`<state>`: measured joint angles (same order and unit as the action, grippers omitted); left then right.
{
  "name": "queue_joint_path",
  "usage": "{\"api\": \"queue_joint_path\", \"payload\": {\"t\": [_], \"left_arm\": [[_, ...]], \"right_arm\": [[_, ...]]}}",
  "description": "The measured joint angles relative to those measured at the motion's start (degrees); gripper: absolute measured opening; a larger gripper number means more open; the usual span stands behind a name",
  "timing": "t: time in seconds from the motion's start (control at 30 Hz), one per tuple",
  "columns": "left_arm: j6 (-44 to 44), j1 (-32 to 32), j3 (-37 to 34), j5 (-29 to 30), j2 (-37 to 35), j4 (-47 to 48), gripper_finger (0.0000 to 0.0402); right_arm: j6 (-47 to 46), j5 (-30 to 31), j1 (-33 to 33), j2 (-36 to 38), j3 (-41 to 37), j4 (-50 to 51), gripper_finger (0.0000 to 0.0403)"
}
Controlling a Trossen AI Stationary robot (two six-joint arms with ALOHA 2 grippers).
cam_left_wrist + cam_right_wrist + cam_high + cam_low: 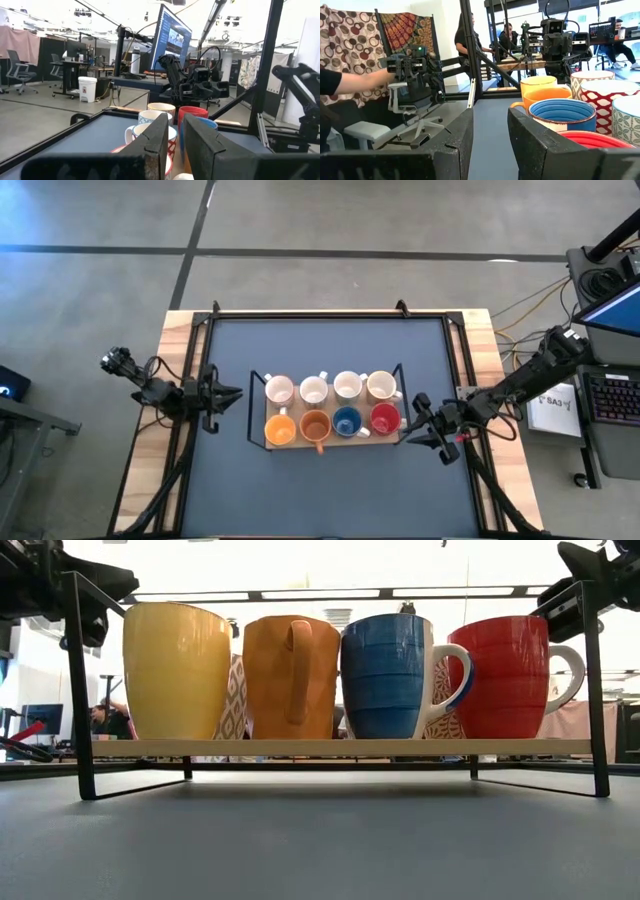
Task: Place coffee mugs
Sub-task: Return to Home Position
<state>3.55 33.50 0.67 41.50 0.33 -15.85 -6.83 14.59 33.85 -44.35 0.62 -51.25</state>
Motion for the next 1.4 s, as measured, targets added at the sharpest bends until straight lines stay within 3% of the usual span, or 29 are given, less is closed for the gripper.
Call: {"api": "queue_joint_path", "payload": {"t": [1.1, 1.4], "left_arm": [[0.0, 0.0, -0.07, -0.11, -0.34, 0.27, 0.0042], [-0.02, 0.0, 0.24, -0.2, 0.42, 0.4, 0.0042]], "right_arm": [[-0.01, 0.12, 0.0, 39.24, -0.04, -0.35, 0.0112], [0.0, 0.04, 0.0, 44.15, -0.07, -0.39, 0.0112]]}}
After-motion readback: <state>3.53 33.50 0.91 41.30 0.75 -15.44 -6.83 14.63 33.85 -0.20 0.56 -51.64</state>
